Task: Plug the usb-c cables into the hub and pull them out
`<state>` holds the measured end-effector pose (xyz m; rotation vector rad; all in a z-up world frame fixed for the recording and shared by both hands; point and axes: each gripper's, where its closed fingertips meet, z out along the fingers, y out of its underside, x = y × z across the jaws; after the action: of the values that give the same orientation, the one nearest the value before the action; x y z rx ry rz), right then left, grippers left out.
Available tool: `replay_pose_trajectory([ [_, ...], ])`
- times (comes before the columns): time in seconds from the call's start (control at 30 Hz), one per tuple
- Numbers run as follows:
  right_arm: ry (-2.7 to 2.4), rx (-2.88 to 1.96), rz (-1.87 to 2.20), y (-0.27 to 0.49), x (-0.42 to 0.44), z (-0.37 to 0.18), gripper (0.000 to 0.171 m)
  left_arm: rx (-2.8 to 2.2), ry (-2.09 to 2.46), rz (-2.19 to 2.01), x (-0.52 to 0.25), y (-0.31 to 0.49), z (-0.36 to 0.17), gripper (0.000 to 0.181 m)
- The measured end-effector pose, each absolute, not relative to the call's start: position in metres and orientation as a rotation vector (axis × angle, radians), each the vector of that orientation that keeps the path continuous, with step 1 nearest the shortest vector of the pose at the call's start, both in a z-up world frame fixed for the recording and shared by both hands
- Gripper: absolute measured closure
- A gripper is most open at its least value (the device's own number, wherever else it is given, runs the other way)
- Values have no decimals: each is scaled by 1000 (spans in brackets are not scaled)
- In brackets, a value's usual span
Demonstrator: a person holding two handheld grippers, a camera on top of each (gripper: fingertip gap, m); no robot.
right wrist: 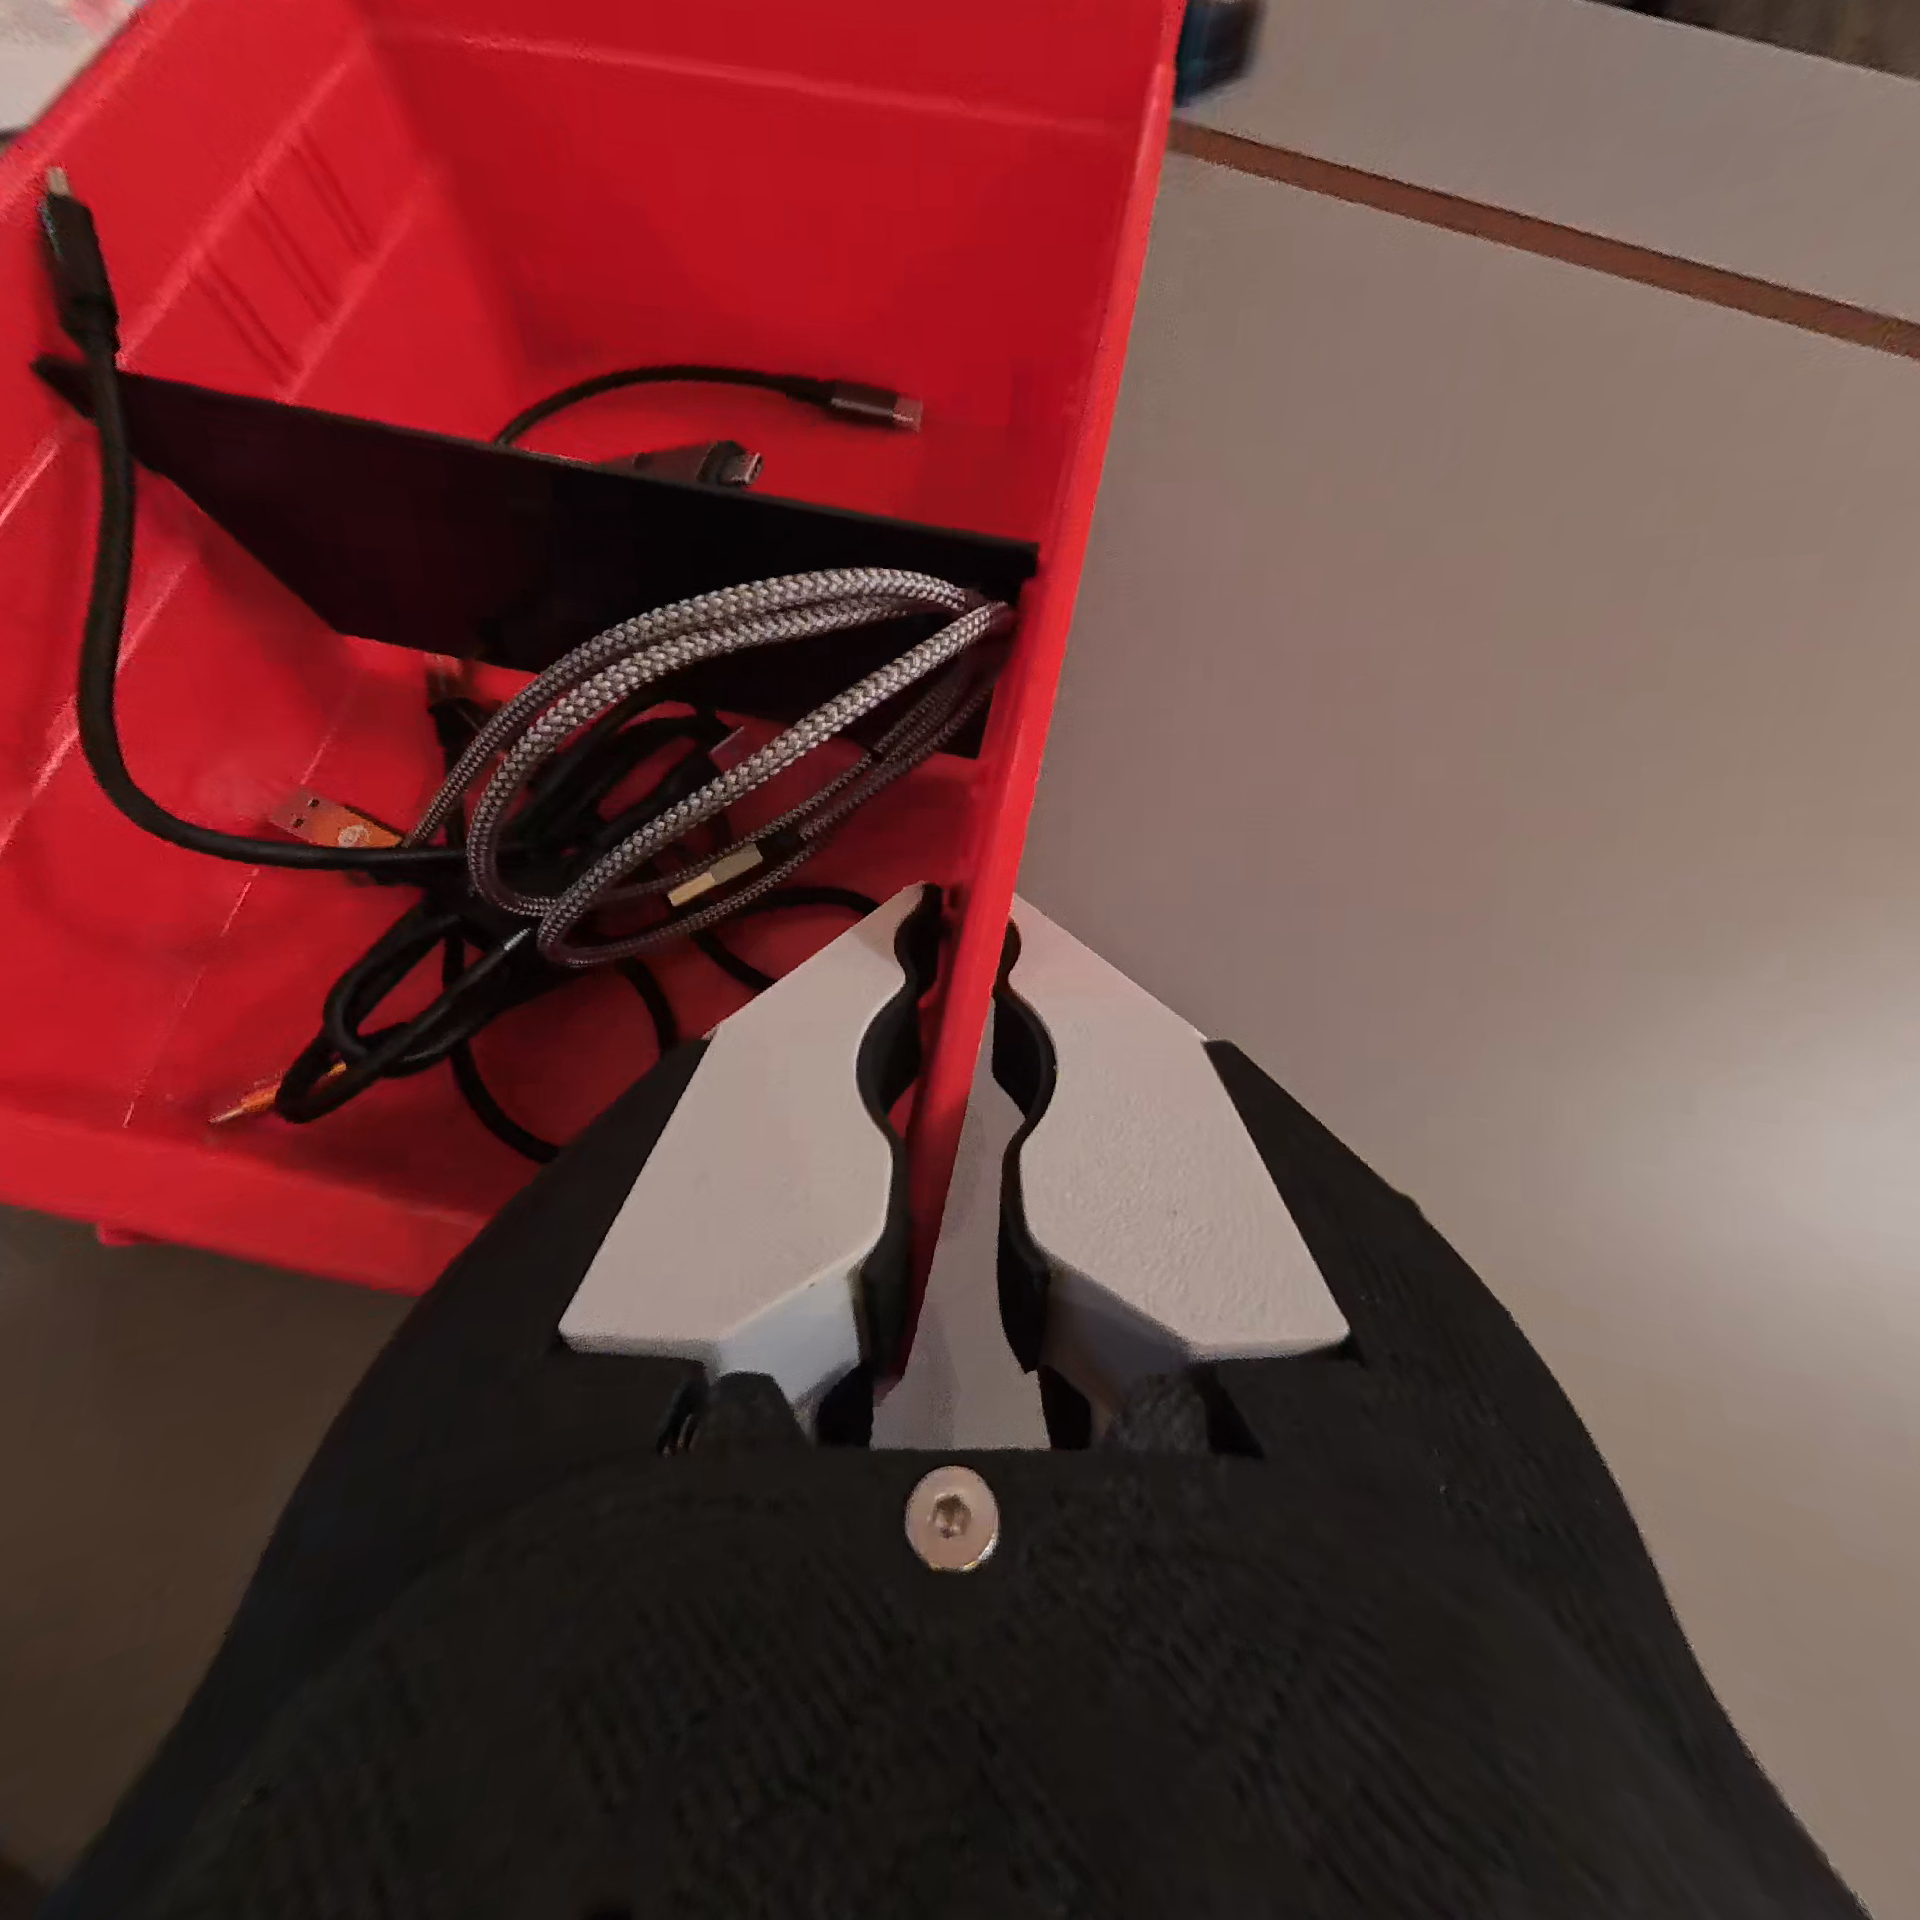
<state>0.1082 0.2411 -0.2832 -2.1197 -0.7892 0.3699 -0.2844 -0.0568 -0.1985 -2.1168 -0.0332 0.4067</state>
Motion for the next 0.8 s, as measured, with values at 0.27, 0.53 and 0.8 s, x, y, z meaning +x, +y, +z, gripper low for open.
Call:
replay_pose_trajectory([
  [0.27,-1084,-1963,697,171,-26,-275,129,-1897,94,460,-252,-25,-140,177],
  [0.53,-790,-1720,703,190,55,-197,119,-1742,505,148,-132,40,-110,177],
  [0.8,-295,-1534,211,189,258,-158,143,-1688,1001,-256,44,101,-136,177],
])
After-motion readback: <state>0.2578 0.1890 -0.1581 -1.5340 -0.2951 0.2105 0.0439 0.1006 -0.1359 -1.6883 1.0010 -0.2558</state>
